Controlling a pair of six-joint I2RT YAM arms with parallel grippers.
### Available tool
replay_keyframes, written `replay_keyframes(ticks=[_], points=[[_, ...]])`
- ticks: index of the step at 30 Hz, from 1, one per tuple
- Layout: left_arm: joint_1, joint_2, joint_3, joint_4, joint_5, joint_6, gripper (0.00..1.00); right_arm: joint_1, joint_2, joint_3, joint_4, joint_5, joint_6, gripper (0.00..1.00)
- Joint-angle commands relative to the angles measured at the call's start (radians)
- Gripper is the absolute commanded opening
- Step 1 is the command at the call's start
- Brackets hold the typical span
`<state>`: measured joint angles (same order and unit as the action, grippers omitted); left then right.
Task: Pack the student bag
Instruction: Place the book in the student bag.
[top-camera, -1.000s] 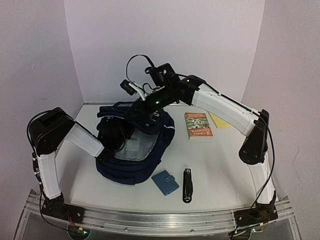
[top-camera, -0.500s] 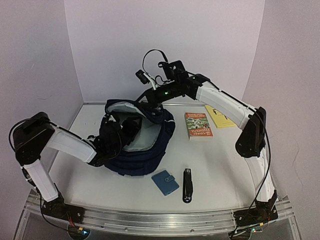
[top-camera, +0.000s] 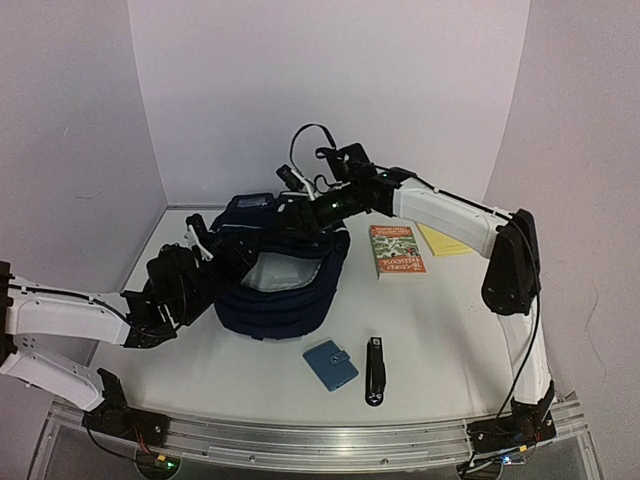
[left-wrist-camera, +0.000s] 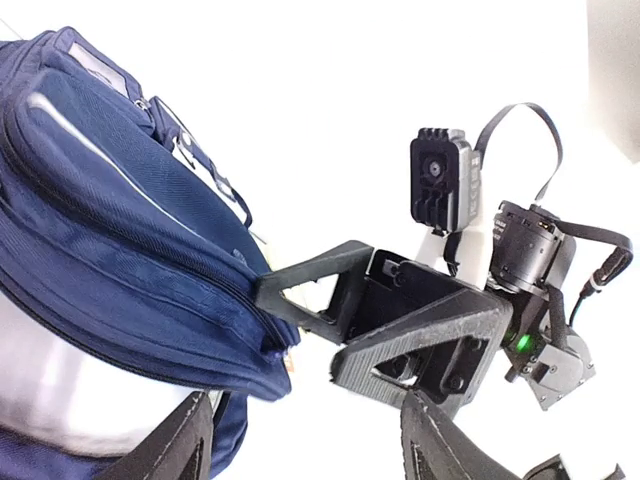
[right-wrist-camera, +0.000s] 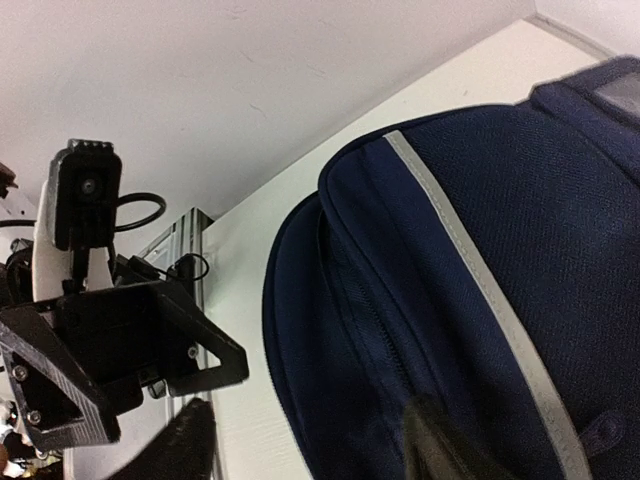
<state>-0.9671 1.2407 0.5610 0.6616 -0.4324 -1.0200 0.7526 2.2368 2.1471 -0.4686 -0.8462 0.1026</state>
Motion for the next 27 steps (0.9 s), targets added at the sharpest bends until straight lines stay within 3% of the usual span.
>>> replay_keyframes(ticks=[1, 5, 11, 27], points=[[-0.012, -0.065, 0.005, -0.106, -0.005, 0.064, 0.66, -0.129, -0.172, -0.115, 0.046, 0.149, -0.010, 0.78], [-0.019, -0.098, 0.034, -0.173, 0.015, 0.111, 0.69, -0.257, -0.246, -0.227, 0.033, 0.280, -0.047, 0.90], [-0.027, -0.104, 0.091, -0.290, 0.038, 0.166, 0.75, -0.437, -0.194, -0.265, -0.051, 0.479, -0.139, 0.91], [-0.033, -0.089, 0.106, -0.311, 0.045, 0.165, 0.80, -0.451, 0.030, -0.193, -0.147, 0.696, -0.116, 0.93]])
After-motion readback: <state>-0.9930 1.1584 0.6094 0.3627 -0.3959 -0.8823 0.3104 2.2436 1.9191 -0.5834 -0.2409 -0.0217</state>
